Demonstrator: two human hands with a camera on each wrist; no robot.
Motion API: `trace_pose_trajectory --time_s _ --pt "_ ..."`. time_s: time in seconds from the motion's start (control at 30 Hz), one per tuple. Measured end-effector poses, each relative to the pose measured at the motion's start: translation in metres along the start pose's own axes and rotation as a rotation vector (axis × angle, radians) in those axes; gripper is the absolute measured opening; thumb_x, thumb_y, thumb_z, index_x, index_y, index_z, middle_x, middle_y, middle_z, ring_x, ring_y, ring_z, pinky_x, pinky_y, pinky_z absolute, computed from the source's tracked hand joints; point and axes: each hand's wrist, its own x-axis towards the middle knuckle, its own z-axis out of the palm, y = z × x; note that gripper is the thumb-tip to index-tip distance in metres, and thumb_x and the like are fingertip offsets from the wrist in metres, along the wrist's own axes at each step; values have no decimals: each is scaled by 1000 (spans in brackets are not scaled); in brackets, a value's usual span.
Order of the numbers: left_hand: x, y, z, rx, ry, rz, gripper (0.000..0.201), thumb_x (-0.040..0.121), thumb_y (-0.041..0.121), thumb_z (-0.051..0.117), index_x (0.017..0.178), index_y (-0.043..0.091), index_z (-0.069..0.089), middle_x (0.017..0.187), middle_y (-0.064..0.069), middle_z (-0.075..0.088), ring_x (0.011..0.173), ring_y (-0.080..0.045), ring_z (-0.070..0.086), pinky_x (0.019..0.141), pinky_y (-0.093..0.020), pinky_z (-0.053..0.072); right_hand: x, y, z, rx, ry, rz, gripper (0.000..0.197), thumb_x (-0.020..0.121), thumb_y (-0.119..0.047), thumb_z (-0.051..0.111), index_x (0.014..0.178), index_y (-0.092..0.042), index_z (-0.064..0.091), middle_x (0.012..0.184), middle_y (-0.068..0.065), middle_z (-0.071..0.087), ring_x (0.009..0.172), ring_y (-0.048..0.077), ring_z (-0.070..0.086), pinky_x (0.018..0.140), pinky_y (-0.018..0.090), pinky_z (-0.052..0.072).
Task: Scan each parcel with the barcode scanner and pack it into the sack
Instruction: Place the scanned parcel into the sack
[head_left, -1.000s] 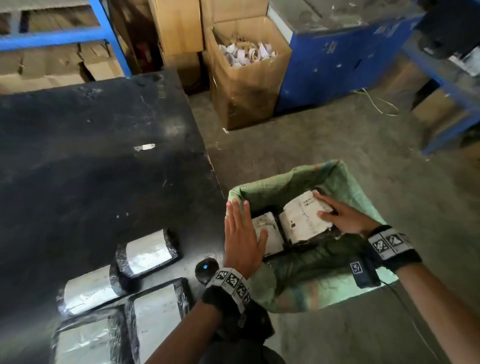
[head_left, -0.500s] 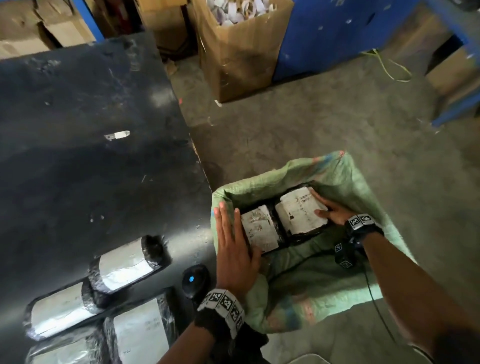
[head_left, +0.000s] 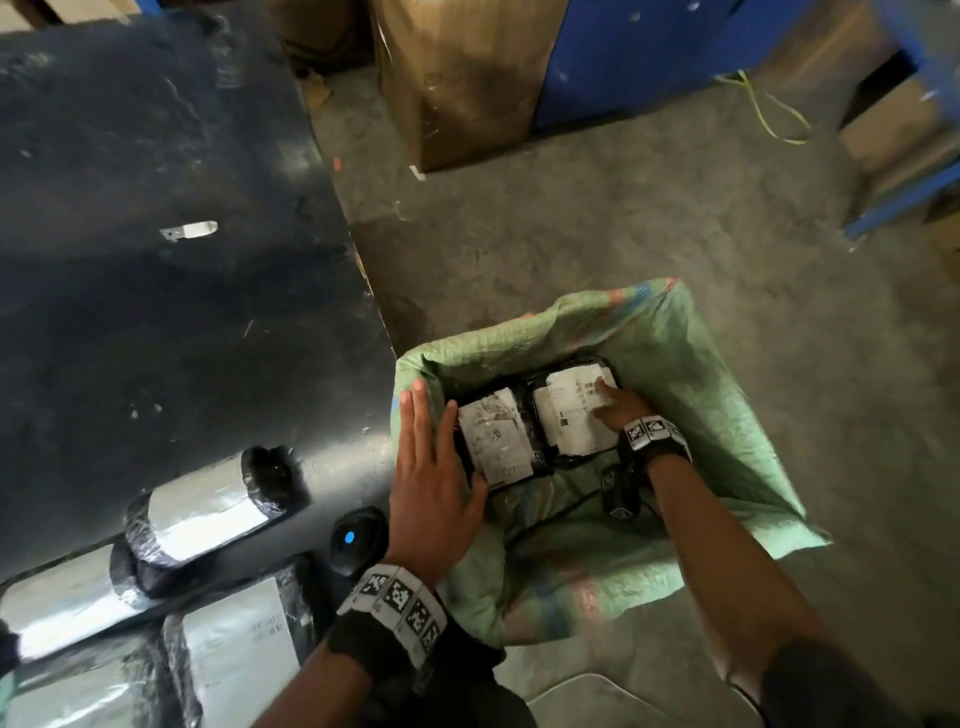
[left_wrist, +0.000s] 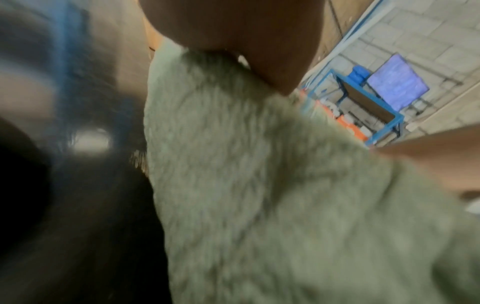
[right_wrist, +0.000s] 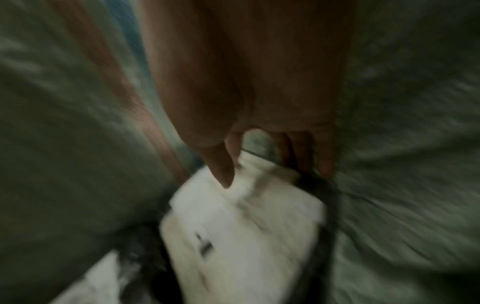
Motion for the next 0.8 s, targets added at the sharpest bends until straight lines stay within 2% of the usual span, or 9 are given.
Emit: trace_pose_trajectory --time_s 0.07,0.13,0.2,0.27,0.33,0.43,0.57,0.67,0.8 --pt "-2 -7 -17 -54 -47 45 79 82 20 71 152 4 38 170 -14 4 157 -28 4 125 -42 22 -23 -26 -21 15 22 -37 53 99 -30 53 149 -14 42 155 11 40 139 30 42 113 32 34" --pt "-5 -16 -47 -183 -142 60 63 86 31 67 143 10 52 166 -9 25 149 -20 28 117 -36 34 -58 -54 -44 35 62 -134 48 99 -38 52 142 -17 53 149 9 50 134 30 49 110 33 36" --pt "-15 -27 -84 -309 -162 30 54 86 48 56 132 19 63 145 -5 58 130 -11 54 107 -32 45 -100 -79 -60 74 133 -270 47 98 -42 52 139 -19 56 143 7 56 129 28 54 108 35 38" --pt "-33 -42 -119 -421 -102 -67 34 93 38 60 125 27 66 115 0 74 103 -2 68 91 -23 52 -148 -101 -66 113 228 -404 50 97 -46 51 141 -22 53 140 5 59 128 25 54 110 38 39" --pt "-59 -64 -145 -449 4 -155 28 98 20 62 125 25 67 100 0 75 83 3 68 77 -15 51 -198 -123 -56 178 266 -538 49 96 -50 51 141 -31 52 127 0 65 118 19 60 104 39 45" --pt "-111 -107 -171 -366 159 -312 28 98 22 62 126 23 67 99 -5 75 84 -13 69 83 -28 54 -260 -152 -18 289 206 -706 41 94 -47 56 133 -35 57 109 -4 71 97 12 68 93 34 52" --pt "-192 -165 -185 -247 322 -503 31 97 21 64 128 19 66 95 -6 73 90 -25 71 88 -38 56 -291 -179 61 243 22 -806 34 94 -38 62 126 -30 64 98 0 73 80 12 72 83 26 54" --pt "-251 -205 -179 -88 417 -565 39 92 12 68 131 10 63 112 -19 72 106 -38 68 93 -45 51 -282 -185 131 -33 -25 -790 47 91 -44 62 134 -27 58 113 9 71 92 20 70 90 28 51" --pt "-316 -247 -152 36 385 -759 67 88 25 76 147 12 47 136 -28 52 125 -48 49 103 -58 40 -270 -178 193 -259 19 -686 77 89 -56 58 152 -22 32 130 24 54 123 37 53 103 39 42"
